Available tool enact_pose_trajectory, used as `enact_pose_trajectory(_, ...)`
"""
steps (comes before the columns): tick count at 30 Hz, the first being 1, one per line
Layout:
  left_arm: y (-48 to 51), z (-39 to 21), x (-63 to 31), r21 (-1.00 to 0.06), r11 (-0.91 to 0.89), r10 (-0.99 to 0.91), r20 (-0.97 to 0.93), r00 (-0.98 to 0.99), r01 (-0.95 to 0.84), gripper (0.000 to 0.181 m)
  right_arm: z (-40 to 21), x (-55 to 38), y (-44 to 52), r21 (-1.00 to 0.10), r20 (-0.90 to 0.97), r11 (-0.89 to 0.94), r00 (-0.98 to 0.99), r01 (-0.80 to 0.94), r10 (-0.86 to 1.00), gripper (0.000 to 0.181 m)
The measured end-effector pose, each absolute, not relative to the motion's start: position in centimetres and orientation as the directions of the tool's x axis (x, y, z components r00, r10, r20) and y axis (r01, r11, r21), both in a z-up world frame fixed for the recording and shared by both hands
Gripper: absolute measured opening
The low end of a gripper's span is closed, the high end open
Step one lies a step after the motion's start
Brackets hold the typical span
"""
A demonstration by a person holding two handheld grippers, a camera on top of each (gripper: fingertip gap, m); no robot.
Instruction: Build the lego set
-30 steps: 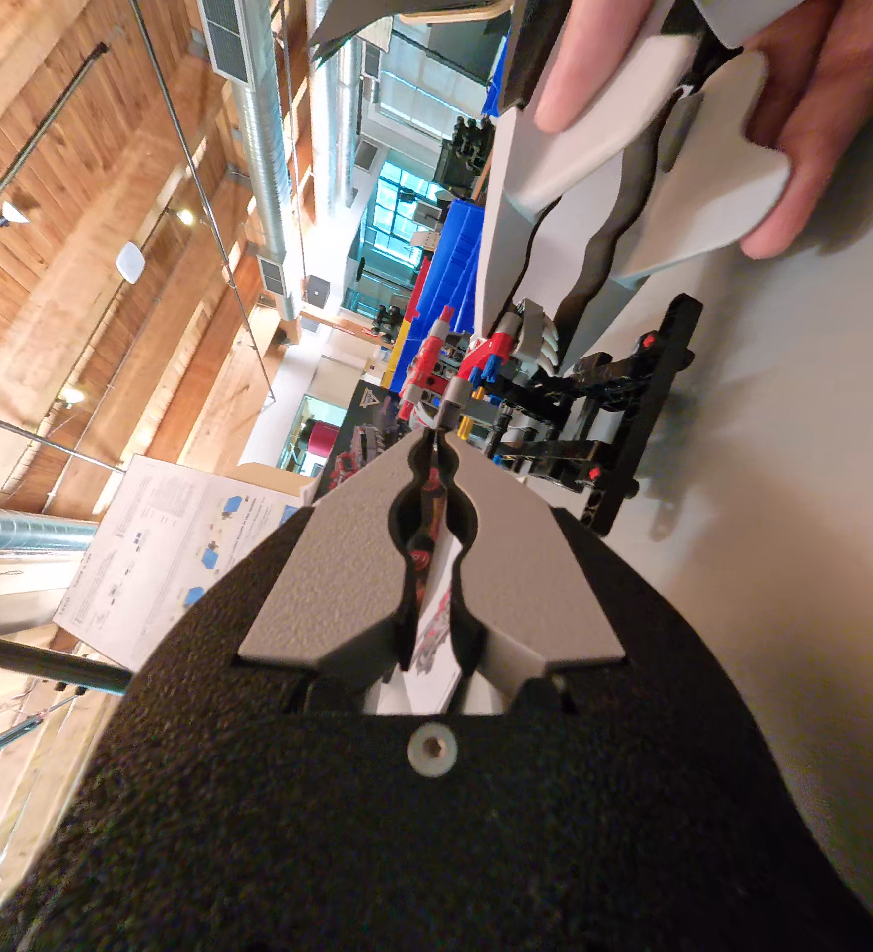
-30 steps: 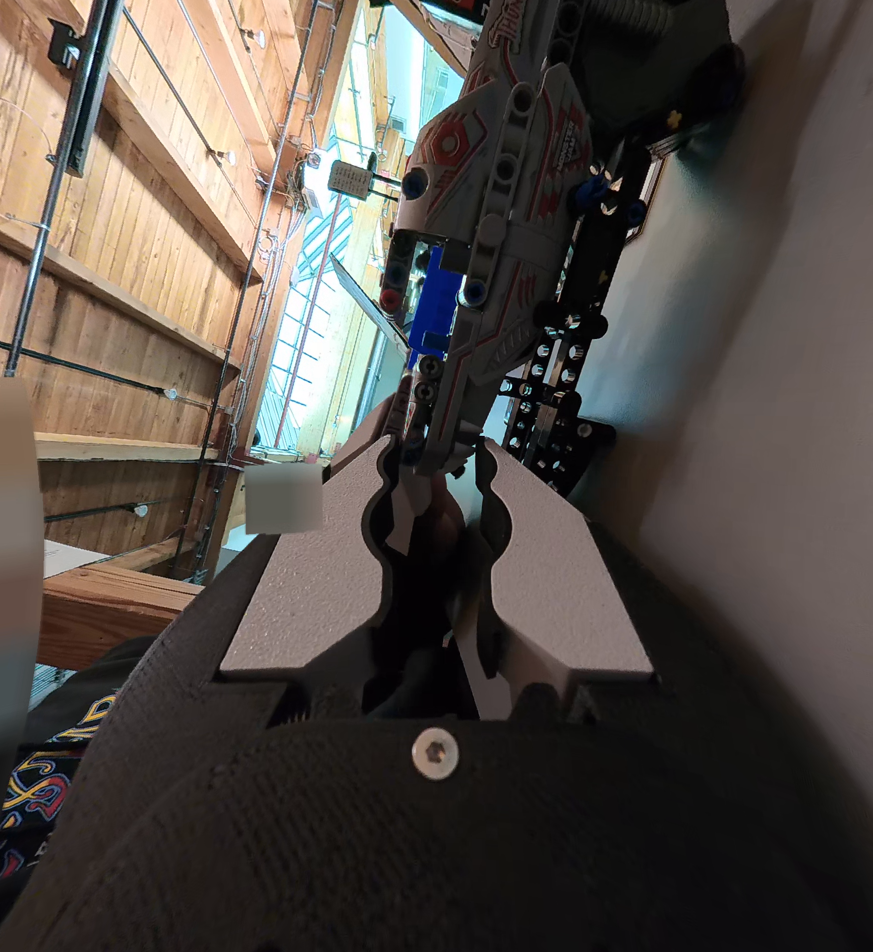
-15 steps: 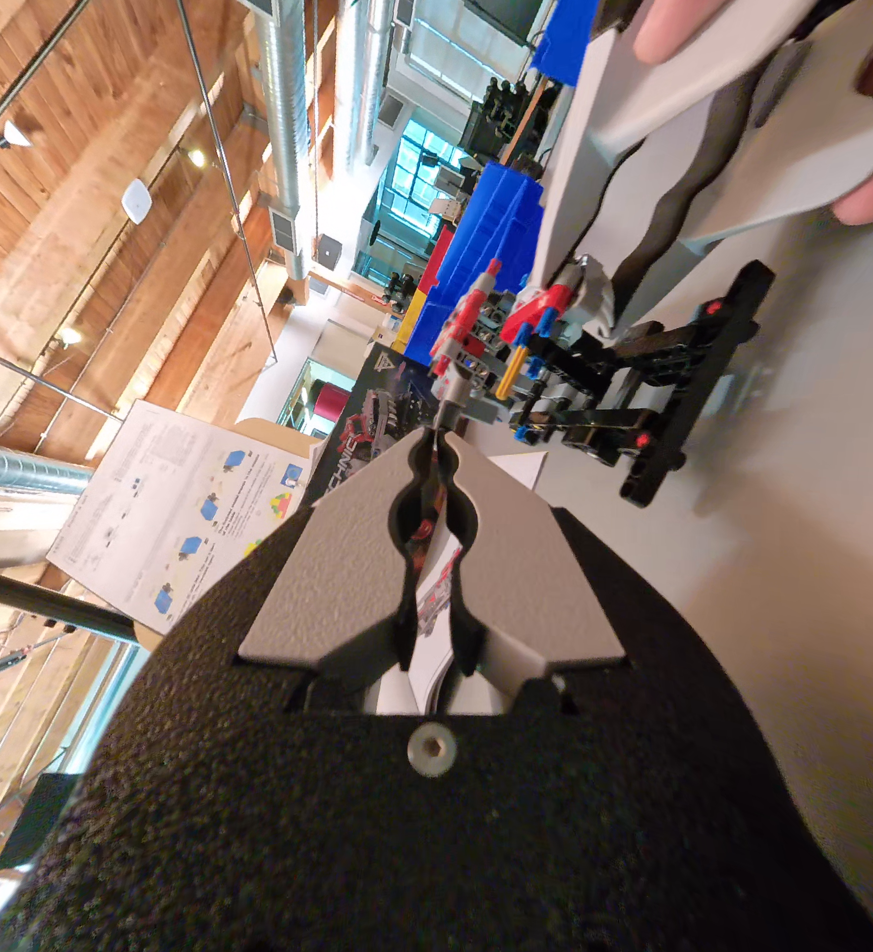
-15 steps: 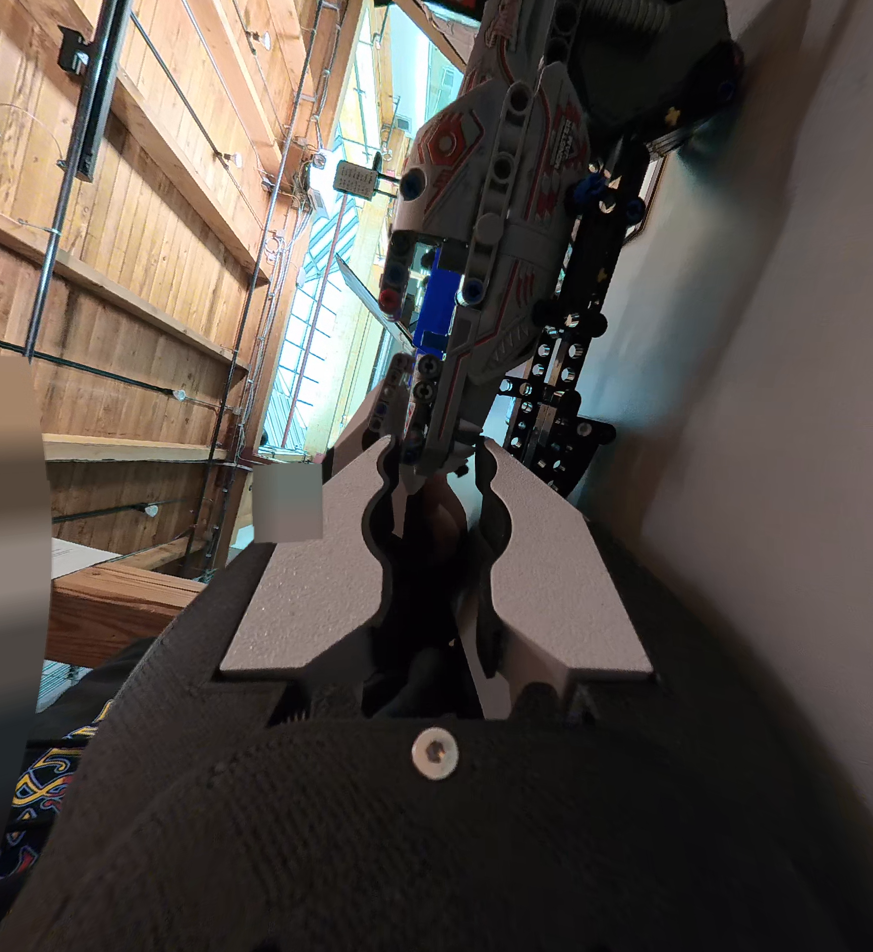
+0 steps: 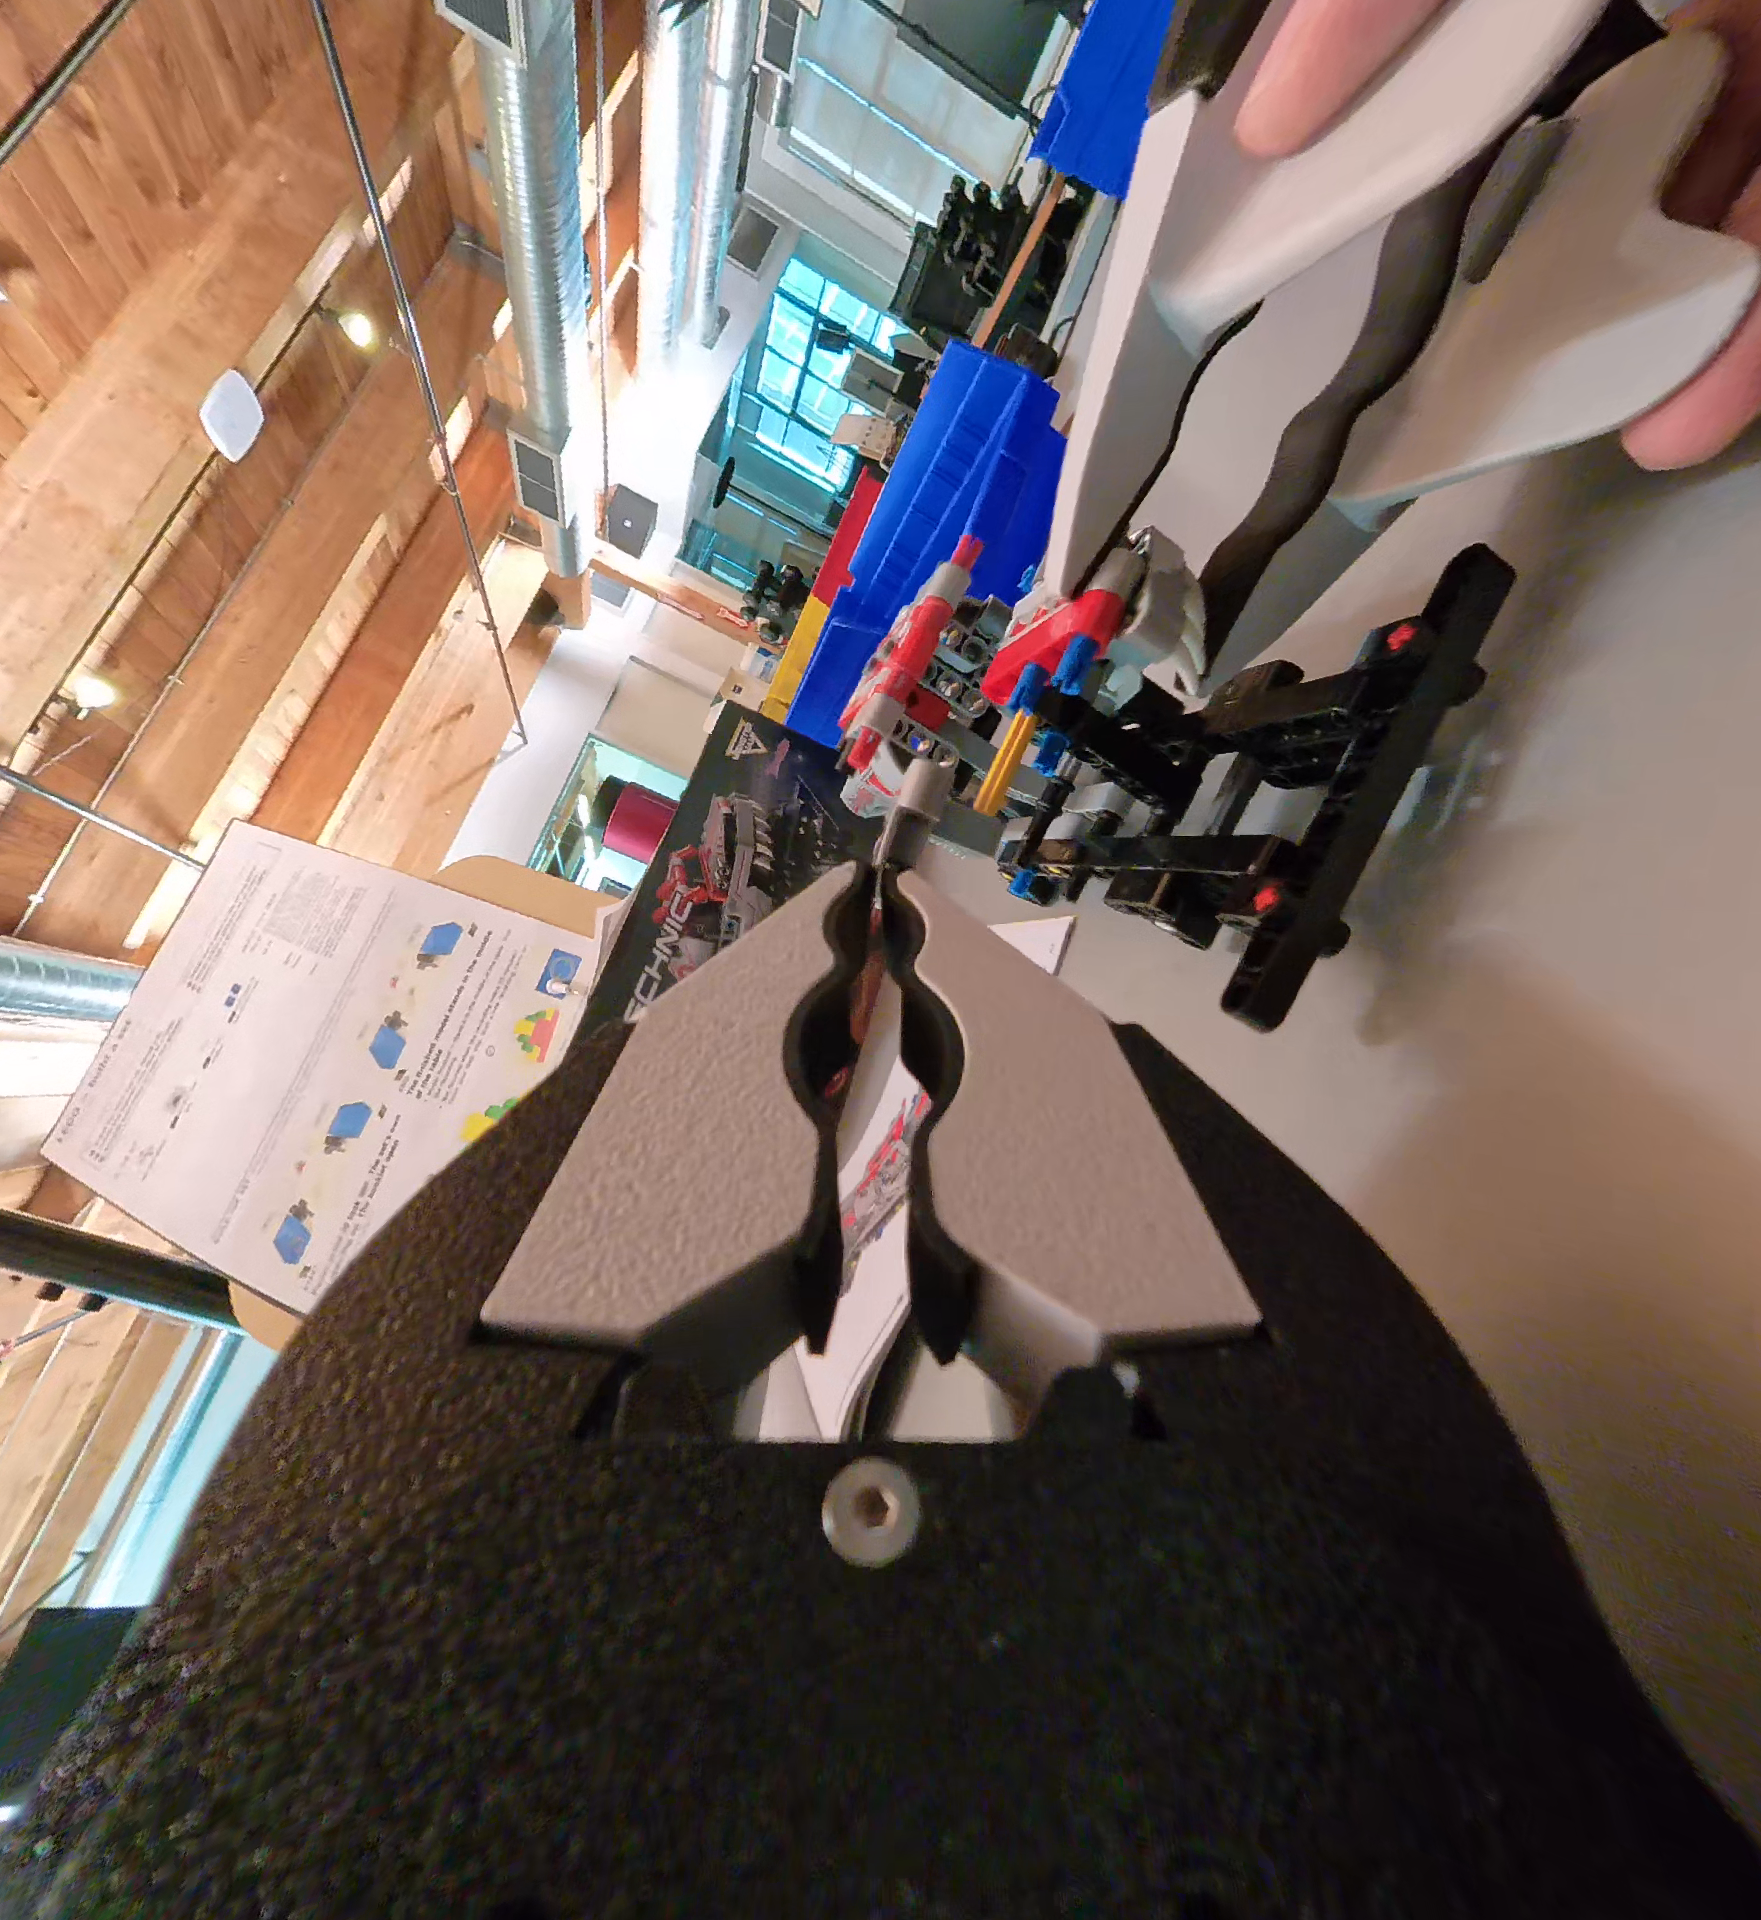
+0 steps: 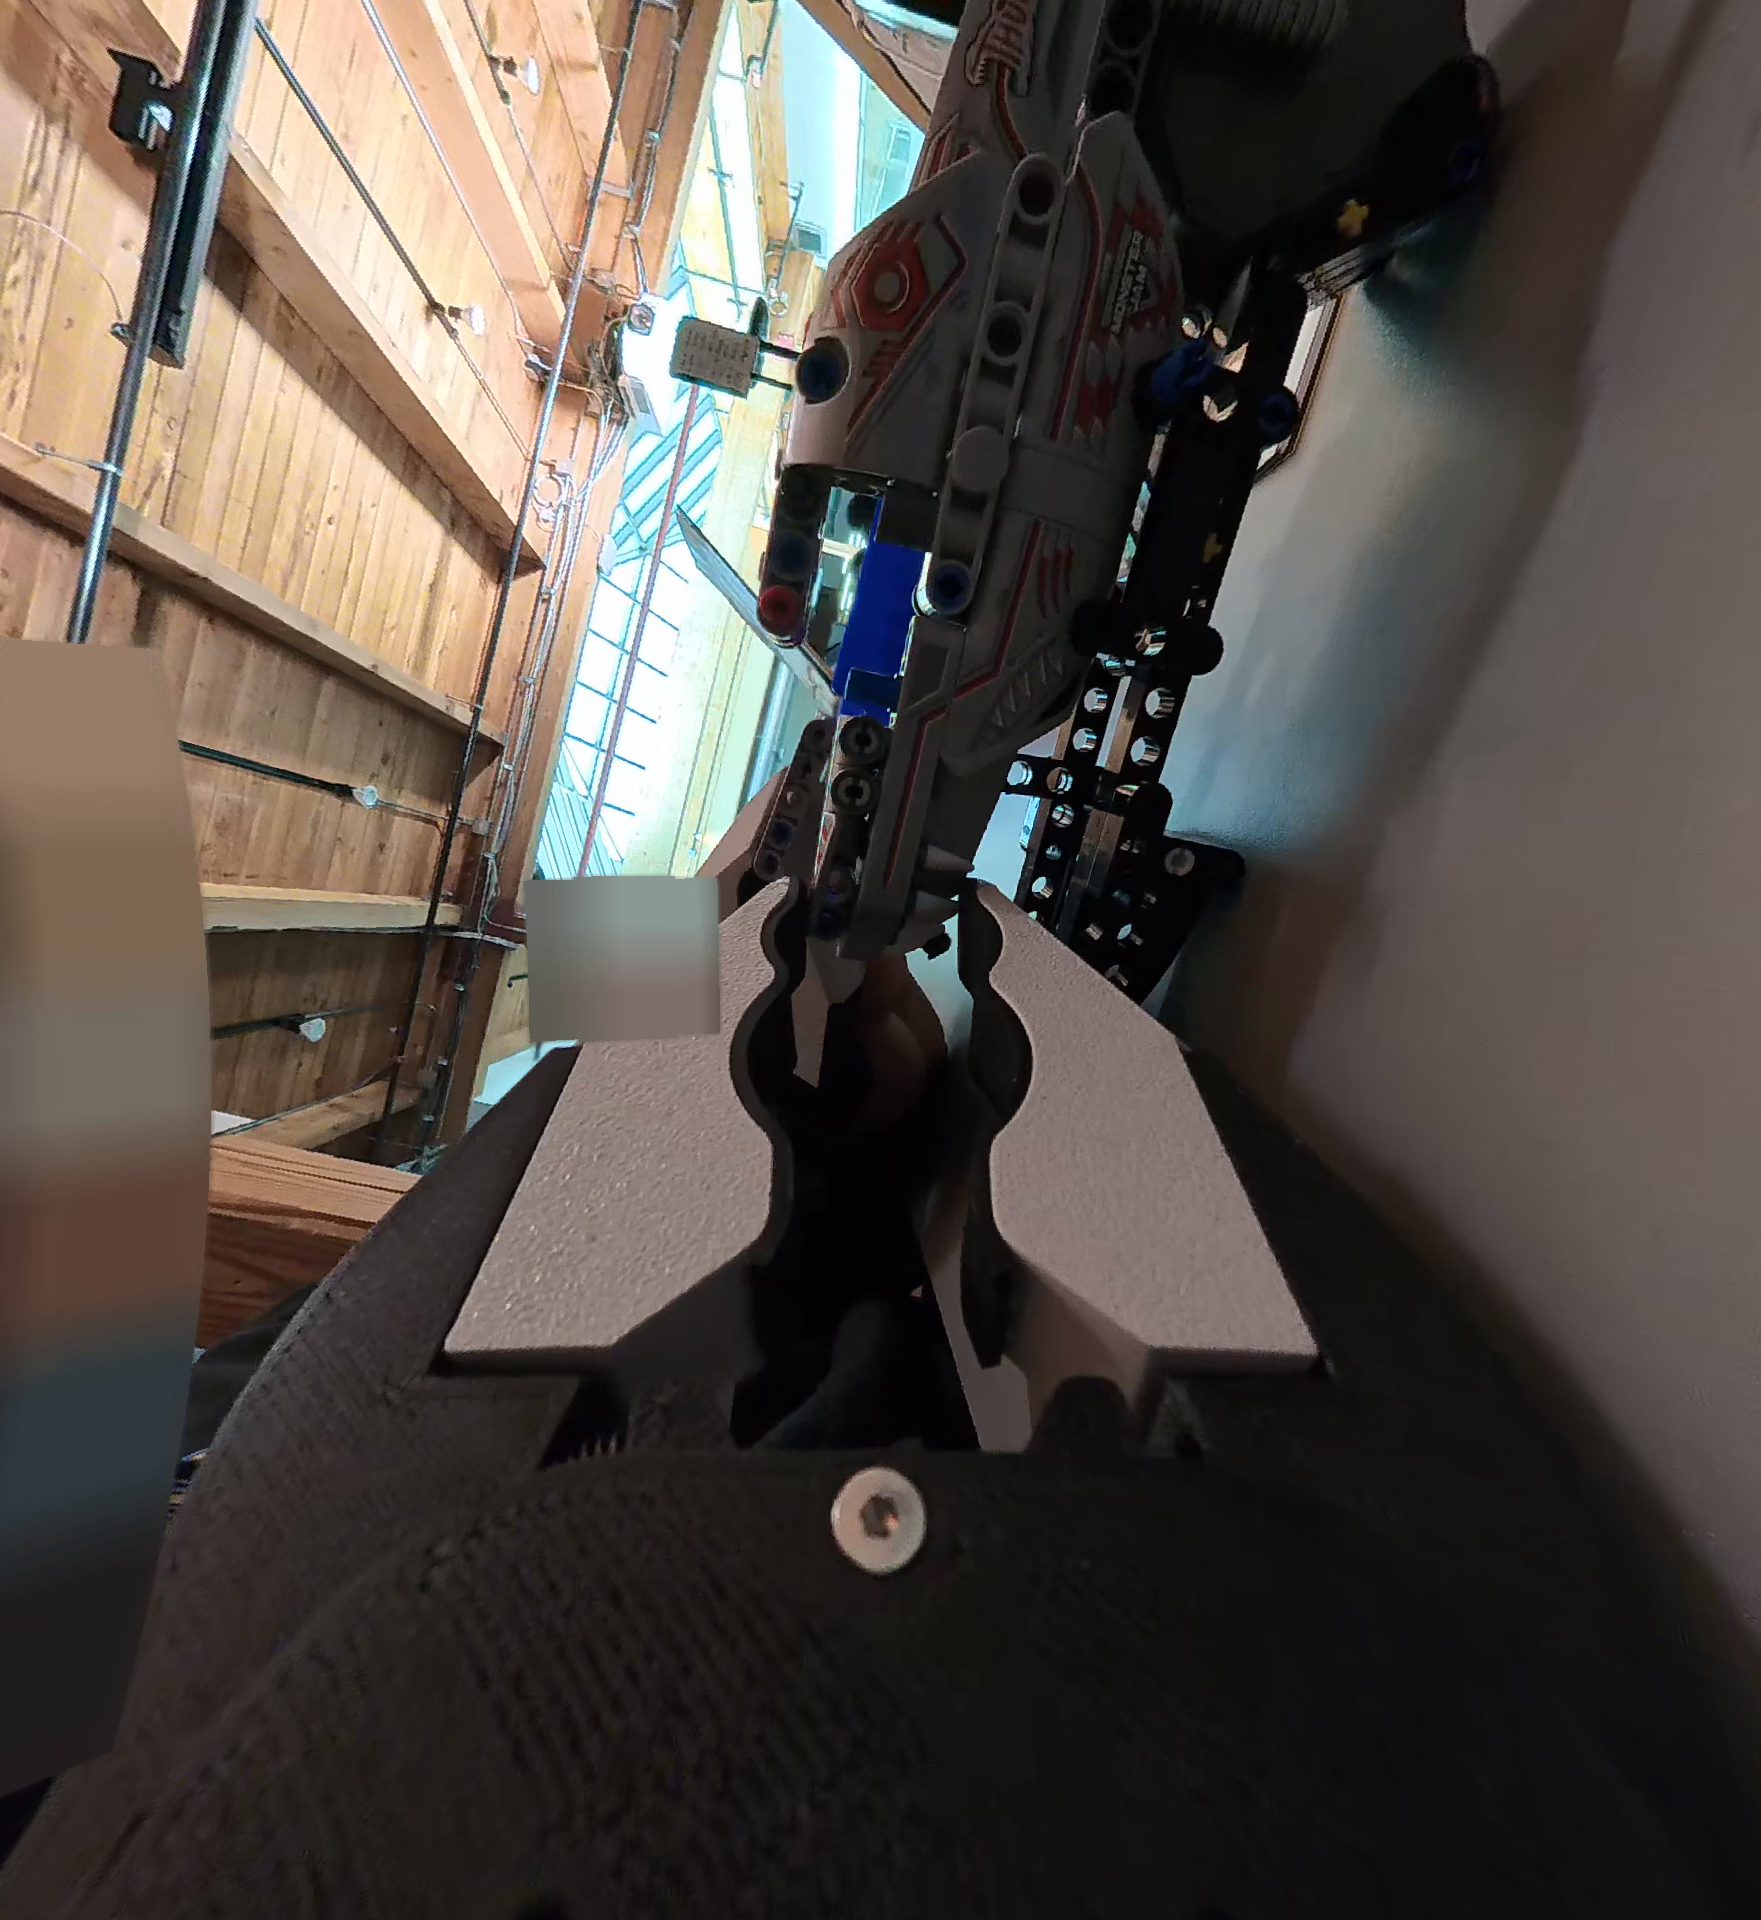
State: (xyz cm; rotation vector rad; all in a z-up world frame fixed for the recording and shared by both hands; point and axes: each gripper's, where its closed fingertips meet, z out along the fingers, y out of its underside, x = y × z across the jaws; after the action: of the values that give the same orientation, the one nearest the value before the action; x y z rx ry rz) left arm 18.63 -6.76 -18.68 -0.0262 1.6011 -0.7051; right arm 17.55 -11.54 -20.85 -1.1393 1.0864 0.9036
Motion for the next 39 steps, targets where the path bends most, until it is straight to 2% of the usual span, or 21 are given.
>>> enact_pose_trajectory(5, -6.9, -18.6, 18.7, -0.438, 0.811, -0.404, -0.899, -0.171, 0.389, 0.000, -20.8, 17.6, -11.6, -0.218, -0.973, 0.198, 0.229, -0.956, 0.033, 0.028)
enact_pose_trajectory(11, -7.0, -18.7, 18.8, -0.482, 0.780, -0.429, -0.876, -0.218, 0.400, 0.000, -21.0, 17.4, -11.4, -0.235, -0.970, 0.191, 0.241, -0.953, 0.010, 0.028)
enact_pose_trajectory(16, -7.0, -18.8, 18.9, -0.462, 0.783, -0.410, -0.887, -0.212, 0.416, 0.000, -21.0, 17.4, -11.4, -0.243, -0.969, 0.194, 0.249, -0.950, 0.004, 0.028)
enact_pose_trajectory(23, -7.5, -18.5, 18.6, -0.317, 0.823, -0.304, -0.947, -0.105, 0.472, 0.000, -21.0, 17.3, -11.3, -0.244, -0.968, 0.183, 0.249, -0.952, 0.005, 0.028)
enact_pose_trajectory(26, -8.0, -18.8, 18.5, -0.450, 0.759, -0.391, -0.893, -0.223, 0.471, 0.000, -21.1, 17.0, -11.0, -0.251, -0.967, 0.157, 0.254, -0.955, 0.001, 0.028)
enact_pose_trajectory(27, -8.2, -18.8, 18.5, -0.454, 0.751, -0.390, -0.891, -0.232, 0.479, 0.000, -21.1, 16.8, -10.9, -0.258, -0.965, 0.146, 0.261, -0.955, -0.001, 0.028)
enact_pose_trajectory(29, -8.4, -18.8, 18.5, -0.396, 0.765, -0.349, -0.918, -0.191, 0.507, 0.000, -21.1, 16.8, -10.9, -0.254, -0.966, 0.146, 0.258, -0.956, 0.004, 0.028)
enact_pose_trajectory(33, -8.7, -18.6, 18.4, -0.346, 0.753, -0.303, -0.937, -0.171, 0.559, 0.000, -21.0, 16.7, -11.0, -0.239, -0.970, 0.141, 0.244, -0.961, 0.020, 0.028)
enact_pose_trajectory(39, -9.2, -18.8, 17.9, -0.058, 0.763, -0.091, -0.996, 0.018, 0.644, 0.000, -21.0, 16.5, -10.9, -0.230, -0.971, 0.124, 0.235, -0.965, 0.029, 0.027)
